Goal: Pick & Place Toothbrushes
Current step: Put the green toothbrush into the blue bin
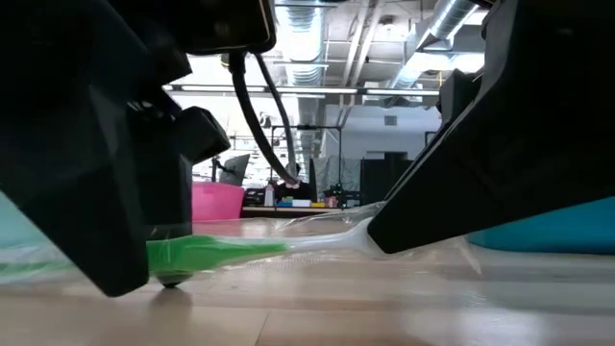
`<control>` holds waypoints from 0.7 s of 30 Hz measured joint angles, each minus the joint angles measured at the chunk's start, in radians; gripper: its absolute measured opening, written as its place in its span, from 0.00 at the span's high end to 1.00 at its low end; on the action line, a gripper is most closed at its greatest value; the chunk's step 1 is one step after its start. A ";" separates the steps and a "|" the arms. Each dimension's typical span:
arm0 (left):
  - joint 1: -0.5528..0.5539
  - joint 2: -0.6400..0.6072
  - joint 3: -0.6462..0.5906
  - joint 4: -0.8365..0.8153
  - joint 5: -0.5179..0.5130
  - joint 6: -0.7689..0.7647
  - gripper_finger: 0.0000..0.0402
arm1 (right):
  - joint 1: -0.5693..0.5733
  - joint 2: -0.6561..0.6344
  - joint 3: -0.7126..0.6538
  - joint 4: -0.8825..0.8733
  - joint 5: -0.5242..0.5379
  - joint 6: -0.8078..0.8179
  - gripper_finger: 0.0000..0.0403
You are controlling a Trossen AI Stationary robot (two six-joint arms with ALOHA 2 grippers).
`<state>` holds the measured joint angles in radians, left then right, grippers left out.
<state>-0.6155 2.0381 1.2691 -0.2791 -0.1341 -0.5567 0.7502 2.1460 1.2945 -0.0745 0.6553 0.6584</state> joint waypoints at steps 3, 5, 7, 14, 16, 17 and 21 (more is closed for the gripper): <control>0.001 0.000 -0.004 -0.003 -0.005 -0.002 0.76 | 0.000 0.000 0.000 0.000 0.000 -0.003 0.74; 0.001 0.000 -0.004 -0.007 -0.016 -0.015 0.85 | 0.000 0.000 0.000 0.000 0.006 -0.004 0.74; 0.001 0.000 -0.005 -0.010 -0.023 -0.023 0.94 | 0.003 0.000 0.000 0.000 0.030 -0.005 0.74; 0.001 -0.001 -0.005 -0.009 -0.024 -0.024 0.96 | 0.032 -0.018 0.017 -0.002 0.135 -0.068 0.64; 0.001 -0.001 -0.005 -0.009 -0.020 -0.024 0.97 | 0.042 -0.039 0.027 0.002 0.166 -0.099 0.58; 0.001 -0.003 -0.005 -0.010 -0.017 -0.024 0.97 | 0.046 -0.051 0.029 0.001 0.184 -0.114 0.54; 0.001 -0.003 0.006 -0.014 0.001 -0.024 0.97 | 0.050 -0.102 0.034 0.000 0.175 -0.193 0.41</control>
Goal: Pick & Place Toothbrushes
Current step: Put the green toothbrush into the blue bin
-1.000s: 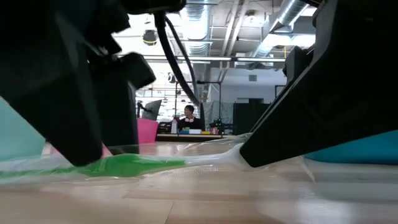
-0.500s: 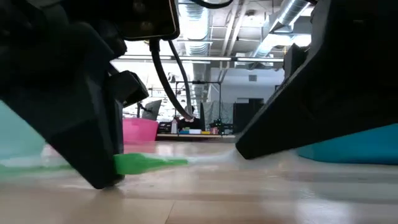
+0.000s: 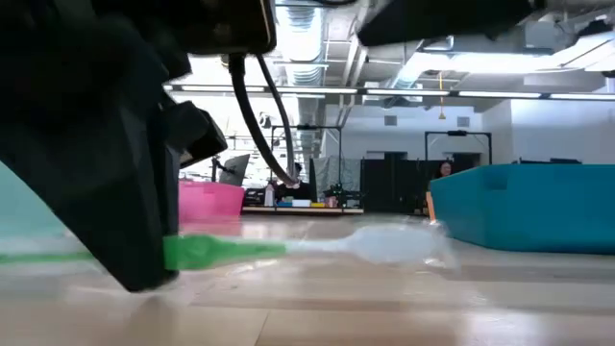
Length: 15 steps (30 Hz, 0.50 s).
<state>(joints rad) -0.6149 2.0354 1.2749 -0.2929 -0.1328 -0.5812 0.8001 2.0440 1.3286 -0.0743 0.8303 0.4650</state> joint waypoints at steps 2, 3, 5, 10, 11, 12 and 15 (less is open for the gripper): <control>-0.001 0.000 0.019 -0.001 0.013 0.000 0.97 | -0.003 -0.019 0.002 0.002 -0.044 -0.034 0.36; -0.001 0.000 0.028 0.003 0.012 0.001 0.97 | -0.008 -0.024 0.002 0.003 -0.075 -0.045 0.35; -0.001 0.000 0.044 0.003 0.003 0.005 0.97 | -0.021 -0.028 0.001 0.001 -0.139 -0.054 0.34; -0.001 0.000 0.086 0.004 -0.034 0.023 0.97 | -0.050 -0.028 0.001 0.000 -0.196 -0.049 0.33; 0.000 0.000 0.091 0.005 -0.037 0.026 0.97 | -0.054 -0.028 0.001 0.000 -0.197 -0.049 0.33; 0.002 -0.001 0.095 0.004 -0.046 0.028 0.97 | -0.059 -0.028 0.001 0.000 -0.199 -0.051 0.33; 0.008 -0.001 0.112 0.001 -0.072 0.032 0.97 | -0.069 -0.028 0.001 0.000 -0.246 -0.054 0.33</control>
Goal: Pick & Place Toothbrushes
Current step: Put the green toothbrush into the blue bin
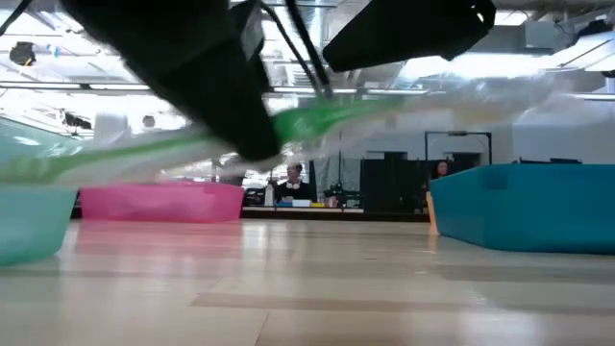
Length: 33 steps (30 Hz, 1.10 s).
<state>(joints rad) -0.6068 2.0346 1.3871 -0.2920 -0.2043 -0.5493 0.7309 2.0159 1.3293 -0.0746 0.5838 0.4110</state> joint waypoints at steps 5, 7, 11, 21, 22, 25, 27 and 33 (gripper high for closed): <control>0.003 -0.001 0.023 0.003 -0.002 0.027 0.97 | -0.013 0.000 0.000 -0.017 -0.075 0.000 0.33; 0.003 -0.001 0.025 0.002 -0.003 0.029 0.97 | -0.013 0.000 0.000 -0.040 -0.085 0.000 0.33; 0.003 -0.001 0.025 0.004 -0.004 0.030 0.97 | -0.012 0.000 0.000 -0.082 -0.092 0.000 0.33; 0.007 -0.001 0.025 0.013 -0.005 0.041 0.97 | -0.013 0.000 -0.001 -0.116 -0.127 0.033 0.53; 0.007 -0.001 0.025 0.014 -0.005 0.041 0.97 | -0.013 0.000 -0.001 -0.117 -0.137 0.034 0.58; 0.007 -0.001 0.025 0.016 -0.005 0.041 0.97 | -0.013 0.000 -0.001 -0.116 -0.145 0.034 0.74; 0.007 -0.001 0.025 0.019 -0.002 0.042 0.97 | -0.013 0.000 -0.001 -0.118 -0.154 0.034 0.87; 0.007 -0.001 0.025 0.019 -0.004 0.040 0.93 | -0.013 0.000 -0.001 -0.129 -0.166 0.057 0.95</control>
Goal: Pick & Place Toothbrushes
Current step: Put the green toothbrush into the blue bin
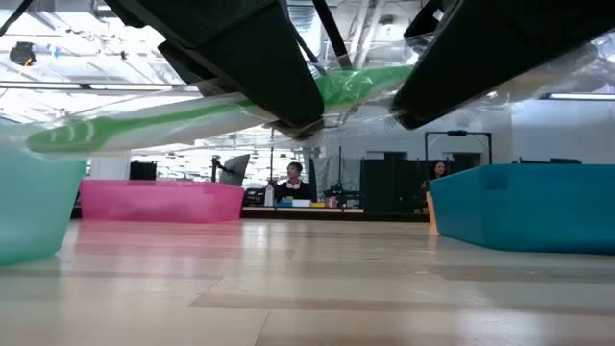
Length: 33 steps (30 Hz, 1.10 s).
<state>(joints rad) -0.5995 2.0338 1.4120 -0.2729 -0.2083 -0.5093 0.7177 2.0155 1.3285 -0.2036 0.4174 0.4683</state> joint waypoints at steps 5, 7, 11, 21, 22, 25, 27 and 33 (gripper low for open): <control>-0.001 0.000 0.000 0.003 0.000 -0.048 0.90 | 0.005 0.000 0.000 -0.001 0.001 0.004 0.98; -0.002 0.000 0.000 0.004 0.001 -0.082 0.90 | 0.011 0.000 0.003 -0.003 0.015 0.004 0.98; -0.010 -0.003 0.004 0.016 -0.002 -0.123 0.92 | 0.027 0.001 0.057 -0.082 0.061 0.002 0.98; -0.123 -0.164 -0.001 0.003 -0.215 0.063 0.87 | 0.041 -0.003 0.205 -0.265 0.089 0.003 0.98; -0.141 -0.188 0.000 0.006 -0.248 0.084 0.86 | 0.041 0.000 0.211 -0.279 0.087 0.003 0.98; -0.163 -0.233 -0.001 0.005 -0.259 0.125 0.84 | 0.041 0.000 0.222 -0.278 0.090 0.003 0.98; -0.175 -0.258 -0.002 0.007 -0.302 0.124 0.84 | 0.040 -0.001 0.222 -0.285 0.108 0.004 0.98; -0.213 -0.288 -0.001 0.011 -0.317 0.111 0.85 | 0.047 -0.033 0.221 -0.517 0.197 0.128 0.98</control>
<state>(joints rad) -0.8126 1.7454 1.4109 -0.2622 -0.5255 -0.3983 0.7646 1.9826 1.5494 -0.7203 0.6147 0.5965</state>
